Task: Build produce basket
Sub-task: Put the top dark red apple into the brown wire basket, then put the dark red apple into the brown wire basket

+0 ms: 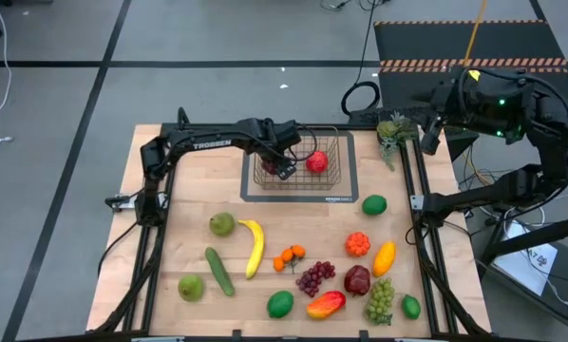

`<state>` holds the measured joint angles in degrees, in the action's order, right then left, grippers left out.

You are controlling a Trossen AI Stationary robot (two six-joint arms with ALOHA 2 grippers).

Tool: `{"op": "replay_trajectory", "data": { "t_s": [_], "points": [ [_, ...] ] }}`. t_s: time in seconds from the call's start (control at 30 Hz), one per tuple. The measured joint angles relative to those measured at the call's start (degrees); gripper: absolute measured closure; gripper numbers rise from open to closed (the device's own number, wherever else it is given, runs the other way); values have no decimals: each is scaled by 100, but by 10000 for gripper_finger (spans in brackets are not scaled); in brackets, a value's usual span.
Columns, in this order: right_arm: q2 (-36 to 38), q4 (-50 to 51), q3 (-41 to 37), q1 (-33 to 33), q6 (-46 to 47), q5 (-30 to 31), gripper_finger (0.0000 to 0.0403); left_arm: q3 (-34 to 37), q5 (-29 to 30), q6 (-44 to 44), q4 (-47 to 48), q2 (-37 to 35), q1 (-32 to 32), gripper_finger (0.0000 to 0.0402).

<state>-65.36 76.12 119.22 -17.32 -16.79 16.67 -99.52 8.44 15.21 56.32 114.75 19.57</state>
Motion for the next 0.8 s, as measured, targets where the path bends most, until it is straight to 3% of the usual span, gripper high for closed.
{"op": "replay_trajectory", "data": {
  "t_s": [0.47,0.8],
  "points": [
    [-22,-7,0,0,295,-10,243,2,-19,268,59,193,-33,119],
    [-20,-4,0,0,410,-20,243,2,-47,513,313,193,-50,30]
  ]
}}
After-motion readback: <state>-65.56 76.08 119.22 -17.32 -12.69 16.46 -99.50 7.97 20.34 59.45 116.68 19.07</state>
